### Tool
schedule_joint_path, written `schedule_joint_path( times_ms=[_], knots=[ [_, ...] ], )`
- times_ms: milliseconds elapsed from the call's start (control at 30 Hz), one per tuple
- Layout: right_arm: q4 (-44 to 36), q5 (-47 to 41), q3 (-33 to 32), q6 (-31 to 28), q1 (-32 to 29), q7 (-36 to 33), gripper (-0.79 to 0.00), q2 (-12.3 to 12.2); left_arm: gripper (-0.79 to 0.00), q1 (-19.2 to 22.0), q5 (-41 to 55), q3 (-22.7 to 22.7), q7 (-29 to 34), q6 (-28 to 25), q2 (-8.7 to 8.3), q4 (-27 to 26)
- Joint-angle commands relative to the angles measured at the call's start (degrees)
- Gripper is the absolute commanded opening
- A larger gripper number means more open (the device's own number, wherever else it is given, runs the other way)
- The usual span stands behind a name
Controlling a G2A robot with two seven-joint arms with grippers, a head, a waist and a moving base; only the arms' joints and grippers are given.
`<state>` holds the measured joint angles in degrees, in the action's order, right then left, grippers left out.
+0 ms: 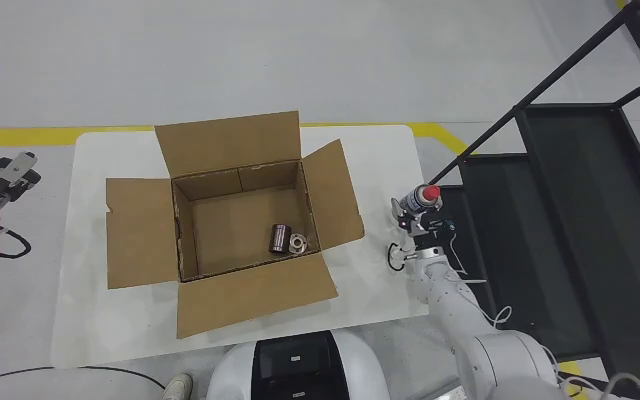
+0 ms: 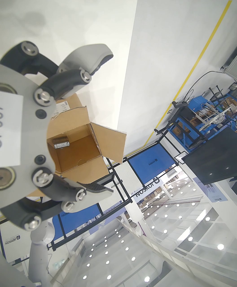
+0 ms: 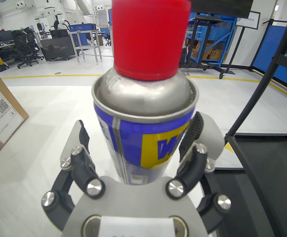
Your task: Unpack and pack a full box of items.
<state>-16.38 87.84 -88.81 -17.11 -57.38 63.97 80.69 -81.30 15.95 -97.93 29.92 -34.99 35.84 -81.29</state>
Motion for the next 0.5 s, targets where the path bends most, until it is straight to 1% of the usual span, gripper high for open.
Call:
schedule_joint_path(
  times_ms=[0,167,233,333,467],
  knots=[
    [-1.02,-0.34,0.37,-0.75,-0.25,0.56,0.0,0.11,0.0,0.0,0.0,0.0,0.0,0.0,0.0,0.0],
    [-4.64,-0.47,1.14,-2.1,-0.91,0.44,0.0,-0.07,0.0,0.0,0.0,0.0,0.0,0.0,0.0,0.0],
    [-6.83,-0.08,1.25,-1.6,-1.44,0.02,0.0,-0.37,0.0,0.0,0.0,0.0,0.0,0.0,0.0,0.0],
    [-11.13,0.27,0.82,-0.51,-2.69,-1.18,0.0,-1.03,0.0,0.0,0.0,0.0,0.0,0.0,0.0,0.0],
    [-18.38,0.1,-0.51,-0.12,-5.39,-4.76,0.0,-2.05,0.0,0.0,0.0,0.0,0.0,0.0,0.0,0.0]
  ],
)
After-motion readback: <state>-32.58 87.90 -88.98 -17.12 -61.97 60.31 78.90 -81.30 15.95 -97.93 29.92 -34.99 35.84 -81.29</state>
